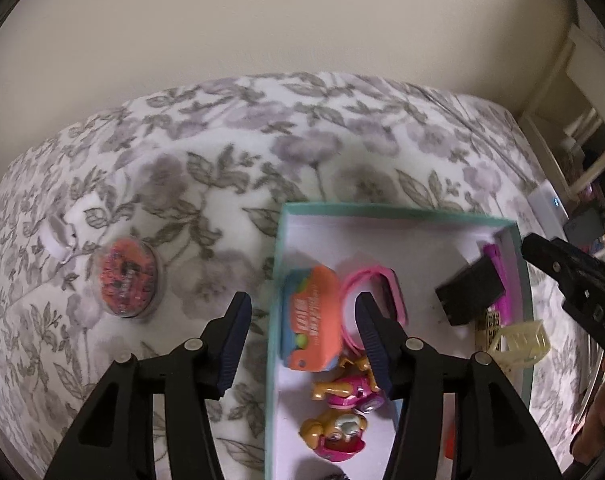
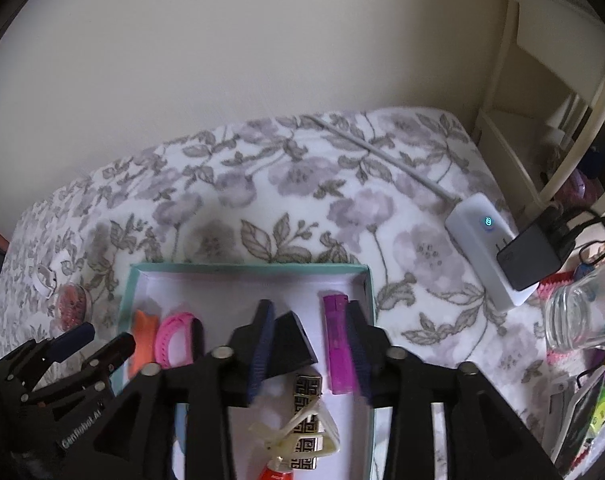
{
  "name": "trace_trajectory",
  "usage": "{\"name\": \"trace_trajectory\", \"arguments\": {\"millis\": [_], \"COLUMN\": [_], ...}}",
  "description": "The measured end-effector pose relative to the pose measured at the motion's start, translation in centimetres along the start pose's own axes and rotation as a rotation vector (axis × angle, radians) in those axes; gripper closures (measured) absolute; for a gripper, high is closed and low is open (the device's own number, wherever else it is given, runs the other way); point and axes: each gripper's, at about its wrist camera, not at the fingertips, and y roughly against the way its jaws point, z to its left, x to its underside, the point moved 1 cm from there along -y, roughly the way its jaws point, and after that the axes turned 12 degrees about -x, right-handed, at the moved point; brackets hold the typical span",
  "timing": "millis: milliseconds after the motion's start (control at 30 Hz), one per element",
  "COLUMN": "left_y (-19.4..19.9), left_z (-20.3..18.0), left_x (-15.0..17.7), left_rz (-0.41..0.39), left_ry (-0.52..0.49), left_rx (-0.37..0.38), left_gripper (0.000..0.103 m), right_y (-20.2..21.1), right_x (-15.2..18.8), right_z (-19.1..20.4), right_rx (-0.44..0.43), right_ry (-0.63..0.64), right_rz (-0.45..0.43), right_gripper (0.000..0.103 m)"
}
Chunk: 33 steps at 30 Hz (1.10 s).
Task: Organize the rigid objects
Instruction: 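Move both tools back toward the bead jar and white band clip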
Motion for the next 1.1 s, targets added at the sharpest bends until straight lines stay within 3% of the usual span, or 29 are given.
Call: {"name": "trace_trajectory", "arguments": {"millis": [100,200,267,400,467,600,633,1100], "left_y": [0.3,0.2,0.1,-0.5,-0.7,-1.1,-1.2,-1.6], "left_z": [1.5,3.0,4.1,5.7,6.2,7.2,7.4,9.4], "left_x": [-0.4,-0.8,-0.9,-1.0,-1.0,-0.9,-0.9,-0.9], "left_rz": [-0.013,-0.019,-0.018,-0.010,-0.003,0.009,0.011,0.032], "left_ry": [0.043,0.087,0.119,0.162,0.179,0.213,0.220,0.279], "left_rx": [-0.022,-0.058,-0.076,-0.117,-0.124,-0.121,-0.120,-0.103], "left_gripper": [0.037,0.037,0.037,0.037,0.037,0.037,0.037,0.037], "right_y": [0.3,0.1,-0.2,-0.6,-0.7,-1.0,-1.1,-0.9], "right_x": [-0.2,-0.1,0.0,0.1,0.2,0.2,0.2,0.1], "right_z": [0.9,1.8,2.3,3.7,4.2,4.9,5.0,5.2], "right_rx": [-0.004,-0.012,-0.020,-0.036,-0.051,-0.096,-0.106,-0.186], "right_ry": [0.026,0.046,0.058,0.102,0.113,0.116,0.110,0.064], "right_rz": [-0.012,-0.012,-0.009,-0.016,-0.026,-0.042,-0.047,-0.169], "right_gripper": [0.047,0.042,0.031,0.025,0.015,0.008,0.000,0.000]}}
